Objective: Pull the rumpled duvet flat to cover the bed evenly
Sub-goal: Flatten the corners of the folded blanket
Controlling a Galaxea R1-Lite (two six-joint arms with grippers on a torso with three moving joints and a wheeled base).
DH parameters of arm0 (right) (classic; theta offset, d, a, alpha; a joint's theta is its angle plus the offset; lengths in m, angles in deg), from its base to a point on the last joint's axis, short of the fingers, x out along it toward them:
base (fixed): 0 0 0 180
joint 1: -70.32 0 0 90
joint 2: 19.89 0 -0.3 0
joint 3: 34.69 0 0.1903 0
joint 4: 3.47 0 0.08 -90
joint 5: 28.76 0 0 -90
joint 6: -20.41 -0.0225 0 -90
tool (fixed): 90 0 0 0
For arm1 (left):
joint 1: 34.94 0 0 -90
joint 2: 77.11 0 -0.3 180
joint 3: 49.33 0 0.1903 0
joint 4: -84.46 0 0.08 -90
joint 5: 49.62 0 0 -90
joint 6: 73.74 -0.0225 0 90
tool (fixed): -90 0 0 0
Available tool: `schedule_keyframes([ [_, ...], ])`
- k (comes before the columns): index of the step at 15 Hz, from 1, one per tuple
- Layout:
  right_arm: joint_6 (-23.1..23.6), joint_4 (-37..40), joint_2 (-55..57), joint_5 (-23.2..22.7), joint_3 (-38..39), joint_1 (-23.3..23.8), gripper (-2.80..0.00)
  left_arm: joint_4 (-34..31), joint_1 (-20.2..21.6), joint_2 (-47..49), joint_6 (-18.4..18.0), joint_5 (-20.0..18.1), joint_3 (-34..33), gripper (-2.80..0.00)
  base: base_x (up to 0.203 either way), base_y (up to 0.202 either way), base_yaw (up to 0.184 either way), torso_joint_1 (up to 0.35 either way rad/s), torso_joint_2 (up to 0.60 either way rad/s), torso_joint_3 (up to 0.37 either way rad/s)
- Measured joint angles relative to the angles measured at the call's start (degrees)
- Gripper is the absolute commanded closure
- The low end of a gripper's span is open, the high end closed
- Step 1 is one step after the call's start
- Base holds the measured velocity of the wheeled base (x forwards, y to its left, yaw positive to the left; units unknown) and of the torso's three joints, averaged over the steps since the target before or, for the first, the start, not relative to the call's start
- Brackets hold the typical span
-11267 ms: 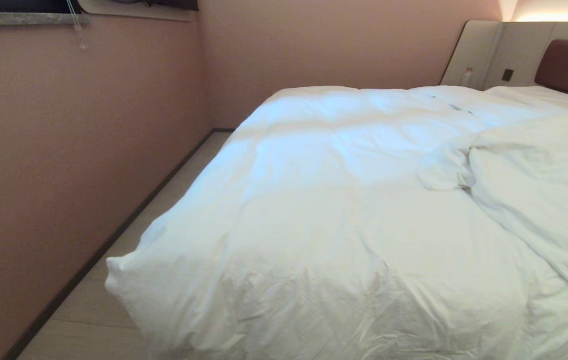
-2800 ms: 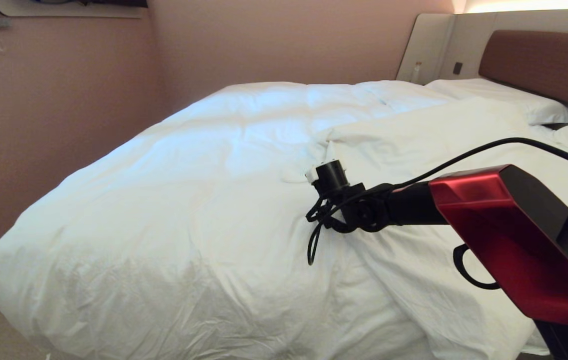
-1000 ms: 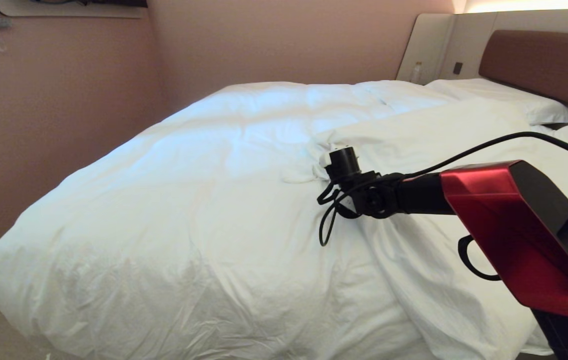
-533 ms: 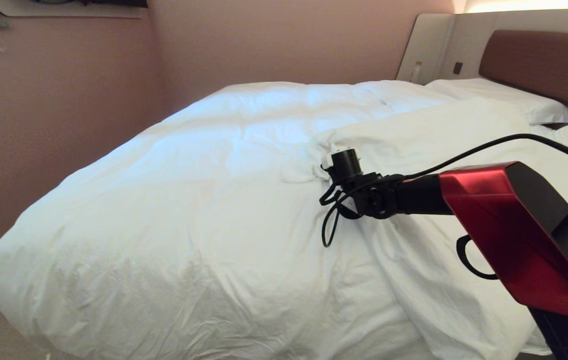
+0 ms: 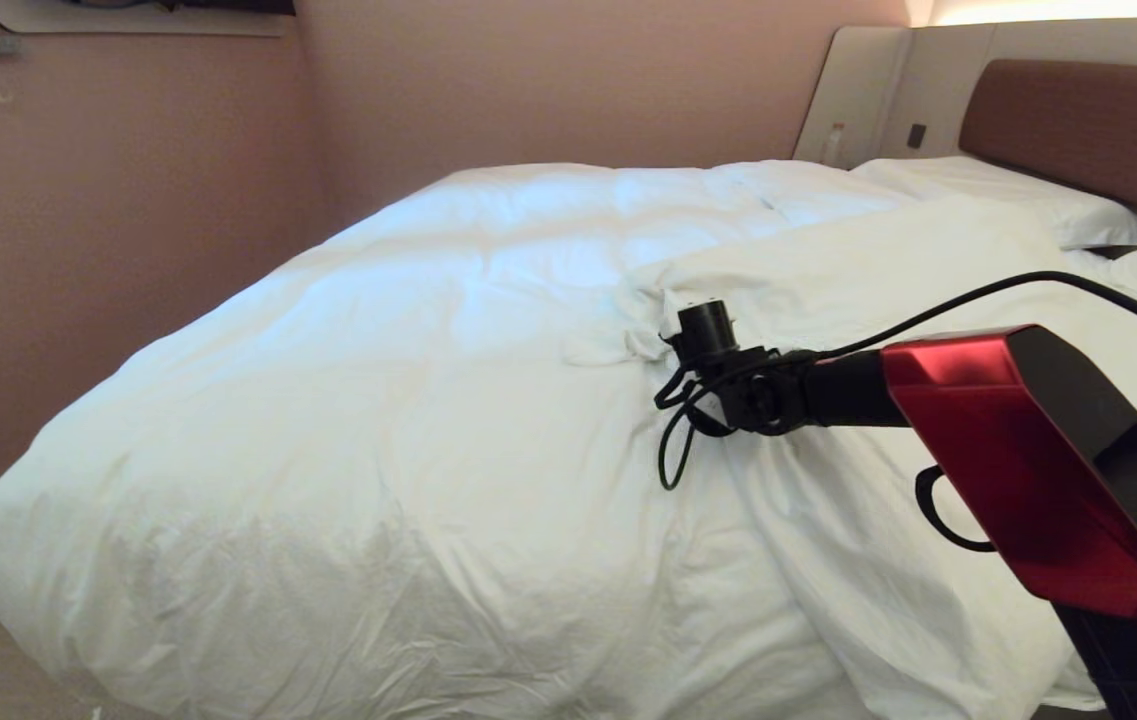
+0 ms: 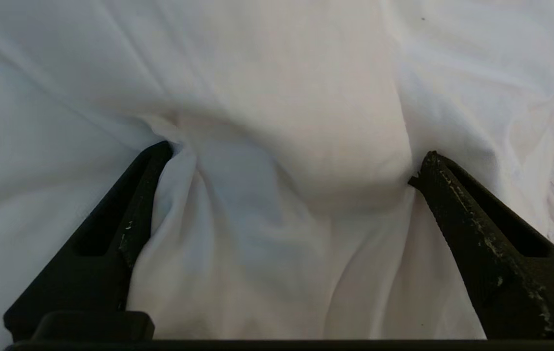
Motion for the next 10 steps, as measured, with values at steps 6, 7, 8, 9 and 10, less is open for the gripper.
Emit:
schedule_keyframes([
  [6,-0.03,-0.54,0.58,0.27,0.00,0.94,0.00,-0.02,0.00,0.00,0.00,0.02,0.00,0.00,0.000,0.000,0.000,0.000,0.00,0.000],
  [7,0.01,-1.02,0.68,0.22,0.00,0.98,0.00,-0.02,0.02,0.02,0.00,-0.02,0.00,0.00,0.000,0.000,0.000,0.000,0.00,0.000],
  [8,0.00,-1.51,0.78,0.22,0.00,0.98,0.00,-0.02,0.00,0.02,0.00,0.00,0.00,0.00,0.000,0.000,0.000,0.000,0.00,0.000],
  [9,-0.02,-2.00,0.92,0.21,0.00,1.01,0.00,-0.02,0.02,0.02,0.00,0.00,0.00,0.00,0.000,0.000,0.000,0.000,0.00,0.000],
  [10,0.01,-2.41,1.03,0.21,0.00,1.03,0.00,-0.02,0.00,0.02,-0.01,0.00,0.00,0.00,0.000,0.000,0.000,0.000,0.00,0.000],
])
